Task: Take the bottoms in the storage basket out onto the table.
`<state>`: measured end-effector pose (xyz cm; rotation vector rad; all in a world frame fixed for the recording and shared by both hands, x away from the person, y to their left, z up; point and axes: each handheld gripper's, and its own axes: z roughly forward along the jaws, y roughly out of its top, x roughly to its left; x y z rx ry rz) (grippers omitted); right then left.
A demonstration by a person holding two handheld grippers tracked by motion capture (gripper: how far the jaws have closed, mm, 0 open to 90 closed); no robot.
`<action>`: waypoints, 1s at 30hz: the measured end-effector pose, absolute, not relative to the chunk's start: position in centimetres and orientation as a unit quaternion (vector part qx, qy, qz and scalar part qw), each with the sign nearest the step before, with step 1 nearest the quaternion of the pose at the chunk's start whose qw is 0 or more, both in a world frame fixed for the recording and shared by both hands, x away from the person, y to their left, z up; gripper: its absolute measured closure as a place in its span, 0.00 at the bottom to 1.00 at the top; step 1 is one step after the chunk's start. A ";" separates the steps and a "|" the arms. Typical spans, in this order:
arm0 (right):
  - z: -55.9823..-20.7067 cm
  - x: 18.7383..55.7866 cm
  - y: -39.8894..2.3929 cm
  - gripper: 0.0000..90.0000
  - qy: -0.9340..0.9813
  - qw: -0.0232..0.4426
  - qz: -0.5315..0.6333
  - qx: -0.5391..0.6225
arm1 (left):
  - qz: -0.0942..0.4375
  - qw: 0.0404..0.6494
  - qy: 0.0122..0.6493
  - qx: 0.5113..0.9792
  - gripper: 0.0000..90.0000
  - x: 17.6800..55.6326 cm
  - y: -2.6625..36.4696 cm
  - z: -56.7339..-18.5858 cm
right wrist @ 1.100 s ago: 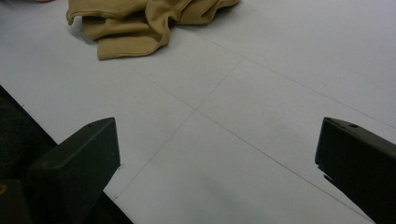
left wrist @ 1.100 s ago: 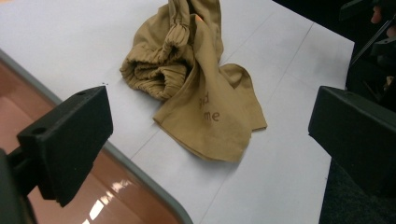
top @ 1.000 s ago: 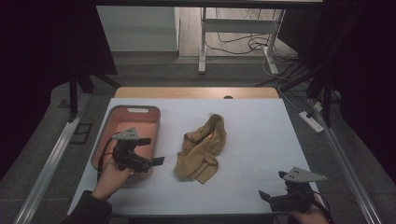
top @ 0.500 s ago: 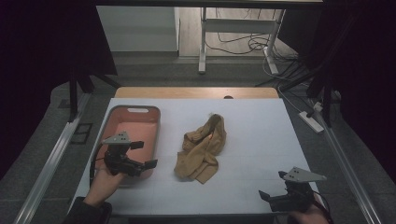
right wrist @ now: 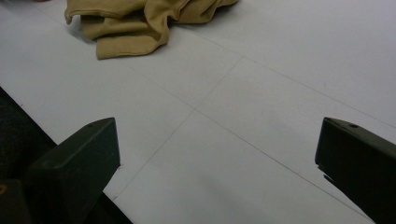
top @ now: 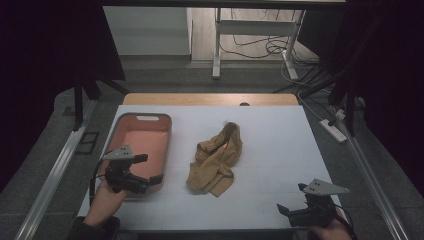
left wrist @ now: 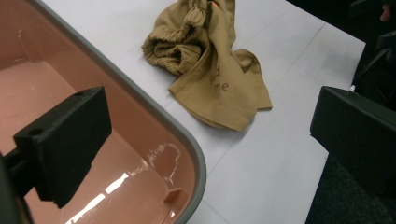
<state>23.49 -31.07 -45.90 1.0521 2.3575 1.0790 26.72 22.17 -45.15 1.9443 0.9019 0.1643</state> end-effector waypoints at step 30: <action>-45.9 23.5 -31.1 0.00 0.830 0.171 0.379 0.372 | 0.095 0.460 0.409 0.782 0.00 24.0 24.6 -46.1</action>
